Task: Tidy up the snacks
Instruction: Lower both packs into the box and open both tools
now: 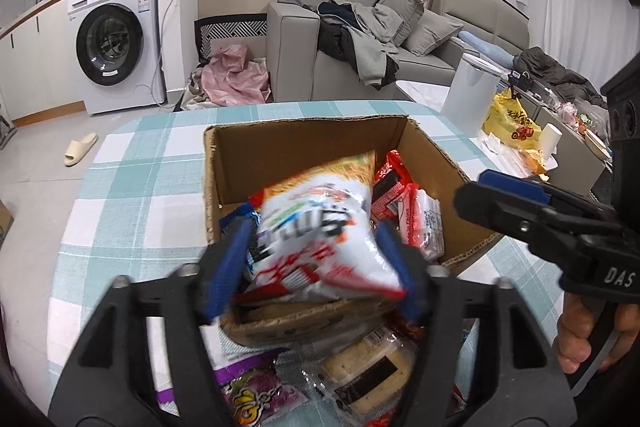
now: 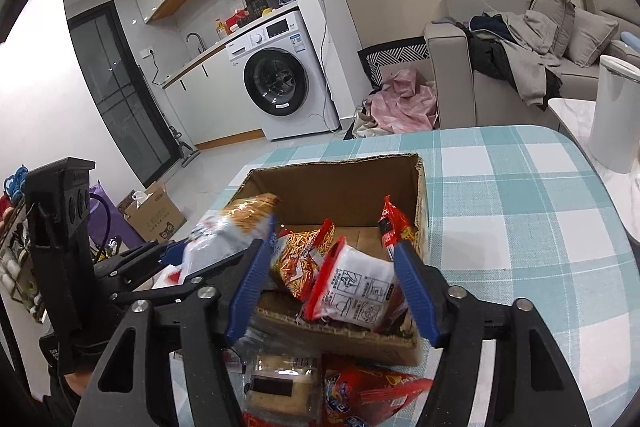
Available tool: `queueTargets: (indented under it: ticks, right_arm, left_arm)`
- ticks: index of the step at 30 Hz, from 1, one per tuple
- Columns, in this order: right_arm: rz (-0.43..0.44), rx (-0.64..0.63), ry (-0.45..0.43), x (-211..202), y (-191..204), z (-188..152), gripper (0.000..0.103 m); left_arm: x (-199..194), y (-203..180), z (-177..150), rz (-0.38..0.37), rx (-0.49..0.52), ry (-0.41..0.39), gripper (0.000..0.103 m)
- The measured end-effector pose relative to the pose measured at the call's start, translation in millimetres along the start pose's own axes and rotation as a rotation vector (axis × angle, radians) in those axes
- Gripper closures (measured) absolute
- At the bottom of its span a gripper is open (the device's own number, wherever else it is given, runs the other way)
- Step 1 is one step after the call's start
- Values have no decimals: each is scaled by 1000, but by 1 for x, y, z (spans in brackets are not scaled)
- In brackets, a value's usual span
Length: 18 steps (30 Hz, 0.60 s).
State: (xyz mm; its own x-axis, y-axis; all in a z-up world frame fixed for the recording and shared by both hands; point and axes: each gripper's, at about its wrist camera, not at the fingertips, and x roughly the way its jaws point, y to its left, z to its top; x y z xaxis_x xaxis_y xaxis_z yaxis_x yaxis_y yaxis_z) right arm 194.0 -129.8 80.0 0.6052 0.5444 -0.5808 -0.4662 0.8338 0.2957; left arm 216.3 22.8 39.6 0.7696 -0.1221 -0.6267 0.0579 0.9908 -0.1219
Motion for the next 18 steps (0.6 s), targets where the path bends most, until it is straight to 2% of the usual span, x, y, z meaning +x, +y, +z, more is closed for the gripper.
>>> queueTargets:
  ticks: [4, 7, 8, 10, 18]
  right_arm:
    - [7, 7, -8, -14, -4, -6, 13]
    - [1, 15, 0, -21, -6, -12, 2]
    - [-5, 12, 3, -24, -7, -14, 2]
    - [-16, 5, 5, -27, -6, -20, 1]
    - [-41, -21, 44, -33, -4, -44, 1]
  left_arm:
    - [-20, 0, -5, -8, 11, -35, 20]
    - [-37, 0, -11, 10, 22, -56, 7]
    - [-43, 0, -14, 16, 22, -69, 1]
    - [-54, 0, -20, 20, 27, -93, 1]
    - [-82, 8, -42, 34, 0, -90, 1]
